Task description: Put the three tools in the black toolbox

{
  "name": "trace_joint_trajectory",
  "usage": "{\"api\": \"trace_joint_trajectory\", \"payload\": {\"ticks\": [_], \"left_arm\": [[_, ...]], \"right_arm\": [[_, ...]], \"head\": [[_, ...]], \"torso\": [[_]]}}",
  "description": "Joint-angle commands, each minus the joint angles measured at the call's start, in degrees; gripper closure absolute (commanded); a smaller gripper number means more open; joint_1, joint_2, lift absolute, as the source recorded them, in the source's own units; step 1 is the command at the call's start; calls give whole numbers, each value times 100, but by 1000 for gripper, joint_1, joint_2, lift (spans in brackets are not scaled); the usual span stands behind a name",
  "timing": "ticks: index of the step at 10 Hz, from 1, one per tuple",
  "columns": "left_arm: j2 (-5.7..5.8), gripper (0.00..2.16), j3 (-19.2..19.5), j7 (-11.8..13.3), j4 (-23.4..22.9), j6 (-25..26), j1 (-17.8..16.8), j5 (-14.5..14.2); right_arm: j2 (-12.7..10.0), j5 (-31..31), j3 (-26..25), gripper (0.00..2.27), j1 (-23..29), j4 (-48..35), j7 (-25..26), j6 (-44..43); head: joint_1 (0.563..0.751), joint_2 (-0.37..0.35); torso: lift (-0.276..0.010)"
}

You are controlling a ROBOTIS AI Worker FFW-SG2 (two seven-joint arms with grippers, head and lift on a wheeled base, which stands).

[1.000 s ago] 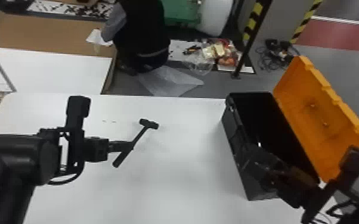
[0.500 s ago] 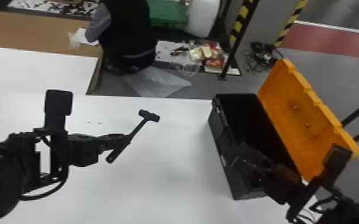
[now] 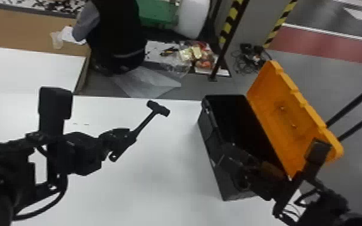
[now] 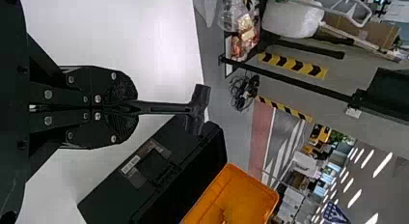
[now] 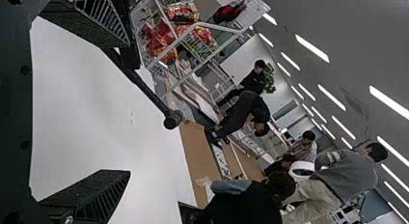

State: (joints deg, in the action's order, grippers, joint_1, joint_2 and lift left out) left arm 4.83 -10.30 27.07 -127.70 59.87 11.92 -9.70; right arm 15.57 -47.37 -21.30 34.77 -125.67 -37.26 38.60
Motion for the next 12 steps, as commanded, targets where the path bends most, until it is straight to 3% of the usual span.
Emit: {"api": "trace_joint_trajectory", "payload": {"ticks": [1, 4, 6, 9, 12], "left_arm": [[0, 1966, -262, -26, -106, -138, 48, 161], [27, 1966, -850, -211, -115, -595, 127, 416], [35, 1966, -877, -158, -71, -718, 109, 276], [35, 1966, -341, 176, 88, -893, 109, -718], [44, 1966, 20, 457, 131, -999, 311, -1377]], "right_arm": [[-71, 18, 20, 60, -181, -1, 0, 355], [-291, 185, 135, 60, -611, 175, 8, 671], [-361, 281, 214, 66, -699, 227, 8, 707], [-353, 378, 187, 73, -761, 324, 0, 689], [-353, 413, 161, 73, -822, 377, 0, 689]], "head": [[695, -280], [695, -309], [695, -325], [695, -331], [695, -331]], "torso": [[-55], [-55], [-55], [-55], [-55]]}}
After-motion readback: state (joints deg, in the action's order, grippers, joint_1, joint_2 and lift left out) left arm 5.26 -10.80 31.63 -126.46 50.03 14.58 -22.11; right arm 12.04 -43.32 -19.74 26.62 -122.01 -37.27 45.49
